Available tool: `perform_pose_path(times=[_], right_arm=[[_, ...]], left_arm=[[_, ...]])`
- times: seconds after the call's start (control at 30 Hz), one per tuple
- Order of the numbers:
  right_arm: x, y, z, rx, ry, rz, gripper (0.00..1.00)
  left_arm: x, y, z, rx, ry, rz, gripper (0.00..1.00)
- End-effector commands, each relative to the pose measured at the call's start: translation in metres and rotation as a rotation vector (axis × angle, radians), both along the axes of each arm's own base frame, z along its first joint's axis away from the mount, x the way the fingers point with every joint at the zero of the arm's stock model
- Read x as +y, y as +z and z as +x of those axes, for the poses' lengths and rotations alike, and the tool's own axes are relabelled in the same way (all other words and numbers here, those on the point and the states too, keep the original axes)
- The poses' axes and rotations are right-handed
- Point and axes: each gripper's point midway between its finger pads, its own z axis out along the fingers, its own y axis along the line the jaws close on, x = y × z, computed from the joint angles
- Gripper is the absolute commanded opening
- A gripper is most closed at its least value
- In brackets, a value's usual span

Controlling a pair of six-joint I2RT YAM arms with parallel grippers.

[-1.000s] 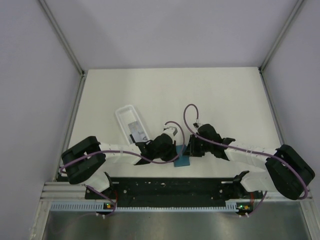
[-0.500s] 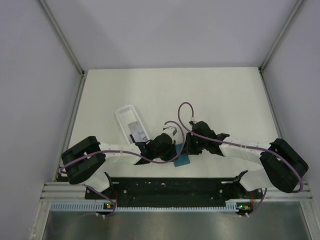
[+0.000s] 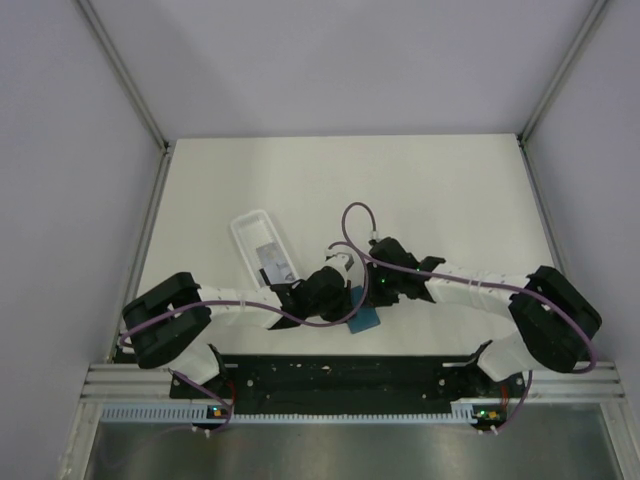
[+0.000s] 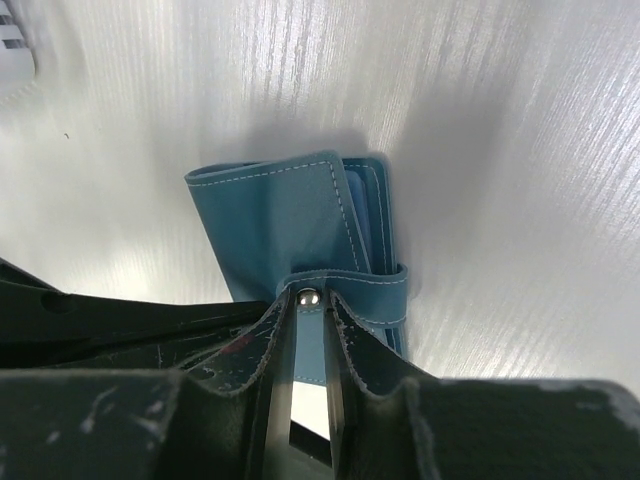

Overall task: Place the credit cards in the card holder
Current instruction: Close the card holder at the center of the board.

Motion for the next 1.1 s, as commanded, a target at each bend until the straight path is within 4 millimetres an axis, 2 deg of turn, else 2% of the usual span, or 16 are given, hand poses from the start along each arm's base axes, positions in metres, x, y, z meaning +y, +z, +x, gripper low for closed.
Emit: perform_pose_path(times=[0.0, 0.4, 1.07], right_arm=[[-0.012, -0.024, -0.015, 0.065, 0.025, -0.130, 0.17], [-0.016, -0.037, -0.017, 0.123, 0.022, -0.214, 0.10], [-0.030, -0.073, -0.025, 0.239, 0.019, -0.358, 0.09]], left_arm=[[0.006, -0.006, 0.002, -0.009, 0.012, 0.036, 0.00], [0.007, -0.005, 0.002, -0.011, 0.015, 0.030, 0.00], [0.008, -0.007, 0.001, -0.007, 0.013, 0.028, 0.00]])
